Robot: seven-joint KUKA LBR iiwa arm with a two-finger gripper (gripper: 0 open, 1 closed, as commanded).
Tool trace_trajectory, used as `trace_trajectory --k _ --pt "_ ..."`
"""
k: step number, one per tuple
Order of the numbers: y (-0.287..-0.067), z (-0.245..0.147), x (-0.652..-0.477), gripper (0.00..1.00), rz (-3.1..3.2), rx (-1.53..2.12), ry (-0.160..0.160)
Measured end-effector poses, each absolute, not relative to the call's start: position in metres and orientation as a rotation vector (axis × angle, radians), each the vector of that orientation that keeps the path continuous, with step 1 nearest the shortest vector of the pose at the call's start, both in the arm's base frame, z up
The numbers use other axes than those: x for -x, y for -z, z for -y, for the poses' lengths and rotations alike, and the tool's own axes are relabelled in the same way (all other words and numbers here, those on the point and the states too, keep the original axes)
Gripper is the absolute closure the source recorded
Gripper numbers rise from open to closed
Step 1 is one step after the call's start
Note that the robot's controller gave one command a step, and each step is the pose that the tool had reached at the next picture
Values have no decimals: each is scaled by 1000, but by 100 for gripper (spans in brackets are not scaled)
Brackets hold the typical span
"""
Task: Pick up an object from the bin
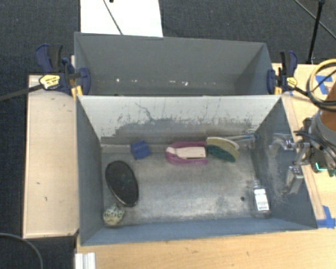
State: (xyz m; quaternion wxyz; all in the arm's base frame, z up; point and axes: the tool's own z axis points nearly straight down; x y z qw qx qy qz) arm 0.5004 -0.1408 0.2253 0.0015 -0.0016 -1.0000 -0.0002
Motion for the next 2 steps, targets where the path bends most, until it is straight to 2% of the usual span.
trace_trajectory --k 1,2 --pt "-134 137 -486 0 3011 -885 5" --pt "-69 126 -484 0 2695 -1620 17"
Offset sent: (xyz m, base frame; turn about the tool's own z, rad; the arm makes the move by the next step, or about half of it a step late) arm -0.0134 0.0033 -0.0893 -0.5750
